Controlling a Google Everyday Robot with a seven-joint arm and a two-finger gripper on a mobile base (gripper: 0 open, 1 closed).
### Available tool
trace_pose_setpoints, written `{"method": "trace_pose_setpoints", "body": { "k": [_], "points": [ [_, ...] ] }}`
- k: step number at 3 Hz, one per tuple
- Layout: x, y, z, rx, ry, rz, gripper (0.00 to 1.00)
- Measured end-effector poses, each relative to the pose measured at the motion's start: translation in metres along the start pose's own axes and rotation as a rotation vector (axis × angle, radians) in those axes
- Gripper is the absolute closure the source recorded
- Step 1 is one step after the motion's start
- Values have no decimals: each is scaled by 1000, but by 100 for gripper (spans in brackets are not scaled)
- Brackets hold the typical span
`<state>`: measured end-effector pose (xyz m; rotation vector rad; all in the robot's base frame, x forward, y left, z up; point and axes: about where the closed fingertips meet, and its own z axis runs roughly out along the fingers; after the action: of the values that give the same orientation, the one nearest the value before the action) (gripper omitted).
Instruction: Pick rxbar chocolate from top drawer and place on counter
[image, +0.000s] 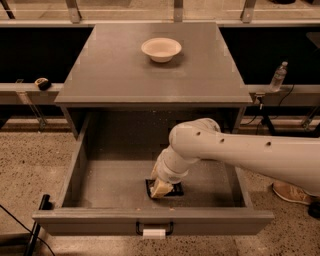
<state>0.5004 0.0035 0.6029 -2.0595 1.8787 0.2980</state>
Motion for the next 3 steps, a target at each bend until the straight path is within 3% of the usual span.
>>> {"method": "trace_pose_setpoints", "body": {
  "k": [1,2,3],
  "points": [
    [1,0,0,2,-4,-1,100],
    [6,-6,-15,20,-43,1,100],
    [10,-20,-65,83,-135,0,100]
  ]
}}
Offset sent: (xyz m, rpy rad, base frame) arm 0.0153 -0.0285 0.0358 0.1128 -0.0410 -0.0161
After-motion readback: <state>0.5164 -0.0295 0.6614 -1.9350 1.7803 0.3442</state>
